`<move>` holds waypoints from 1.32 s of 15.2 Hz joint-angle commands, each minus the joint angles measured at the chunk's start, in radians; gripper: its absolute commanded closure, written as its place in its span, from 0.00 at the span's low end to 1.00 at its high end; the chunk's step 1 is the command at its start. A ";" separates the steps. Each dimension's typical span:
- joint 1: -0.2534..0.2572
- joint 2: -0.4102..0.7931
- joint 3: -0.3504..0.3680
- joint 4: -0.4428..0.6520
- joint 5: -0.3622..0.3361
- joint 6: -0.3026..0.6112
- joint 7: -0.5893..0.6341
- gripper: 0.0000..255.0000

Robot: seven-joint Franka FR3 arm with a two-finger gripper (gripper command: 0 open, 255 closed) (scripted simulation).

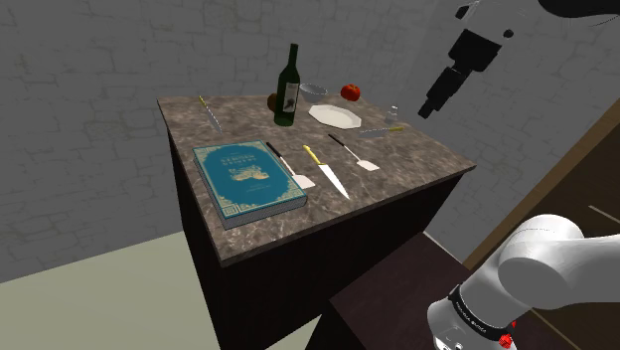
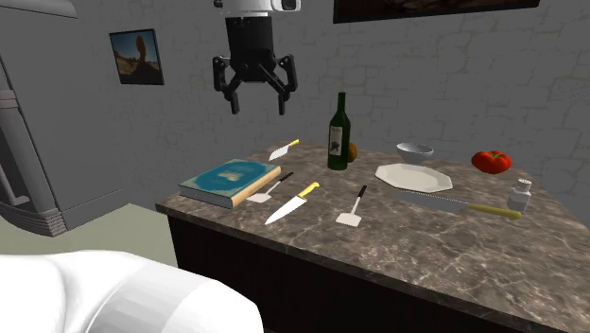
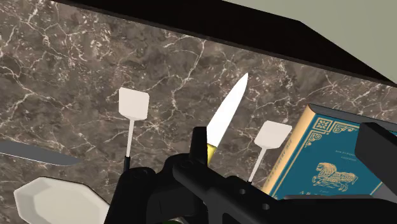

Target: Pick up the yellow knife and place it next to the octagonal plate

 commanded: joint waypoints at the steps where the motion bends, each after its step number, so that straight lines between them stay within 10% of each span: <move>1: 0.000 0.000 0.000 0.000 0.000 0.000 0.000 0.00; 20: 0.000 0.605 -0.001 0.048 -0.007 0.480 -0.066 0.00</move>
